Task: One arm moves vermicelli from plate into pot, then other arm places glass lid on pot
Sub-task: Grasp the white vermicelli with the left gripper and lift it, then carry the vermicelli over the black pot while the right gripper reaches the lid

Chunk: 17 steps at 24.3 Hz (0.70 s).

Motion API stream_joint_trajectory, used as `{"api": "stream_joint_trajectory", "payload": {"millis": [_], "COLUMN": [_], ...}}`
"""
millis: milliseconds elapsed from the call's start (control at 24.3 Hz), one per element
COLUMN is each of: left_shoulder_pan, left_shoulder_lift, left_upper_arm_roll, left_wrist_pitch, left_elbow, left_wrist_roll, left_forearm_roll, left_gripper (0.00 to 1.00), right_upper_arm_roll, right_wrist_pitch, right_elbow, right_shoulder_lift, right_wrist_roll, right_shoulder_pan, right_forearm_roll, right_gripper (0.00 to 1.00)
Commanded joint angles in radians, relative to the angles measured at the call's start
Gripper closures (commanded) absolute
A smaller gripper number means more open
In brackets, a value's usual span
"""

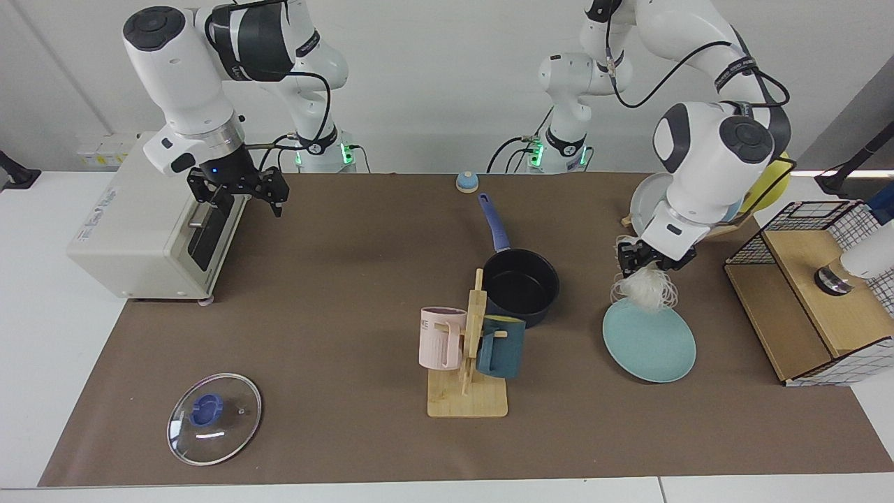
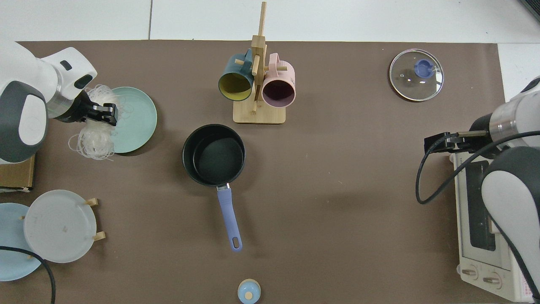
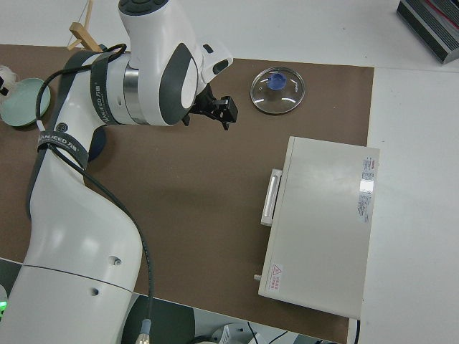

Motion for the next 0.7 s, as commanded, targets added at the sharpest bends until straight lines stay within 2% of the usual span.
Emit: {"api": "stream_joint_trajectory", "payload": {"millis": [0,164,247,534,658], "left_shoulder_pan": [-0.020,-0.022,-0.027,-0.042,-0.051], "left_shoulder_lift": [-0.016,-0.008,-0.002,-0.003,0.004], "left_upper_arm_roll": [-0.098,-0.184,-0.194,-0.204,-0.205], "left_wrist_pitch": [-0.015,0.017,0.052,0.192,0.241], "left_elbow": [-0.017,-0.017,-0.032,-0.171,-0.202], "left_wrist_roll": [-0.224,-0.342,-0.347,-0.368,-0.368], "left_forearm_roll": [-0.012,-0.006,-0.008,-0.008,-0.008], "left_gripper": [1.00,1.00,1.00,1.00,1.00], "right_upper_arm_roll": [0.006,0.002,-0.001,-0.004,-0.010], "right_wrist_pitch": [0.025,0.024,0.024,-0.038,-0.022], "right_elbow": [0.015,0.031,0.073,0.401,0.519], "right_shoulder_lift": [0.011,0.023,0.057,0.302,0.418], "right_wrist_roll": [-0.011,-0.011,-0.011,-0.011,-0.011], "right_shoulder_pan": [-0.019,-0.025,-0.027,-0.033,-0.035], "right_forearm_roll": [0.020,0.015,0.015,0.006,0.005], "right_gripper": [0.01,0.01,0.01,0.01,0.01]}}
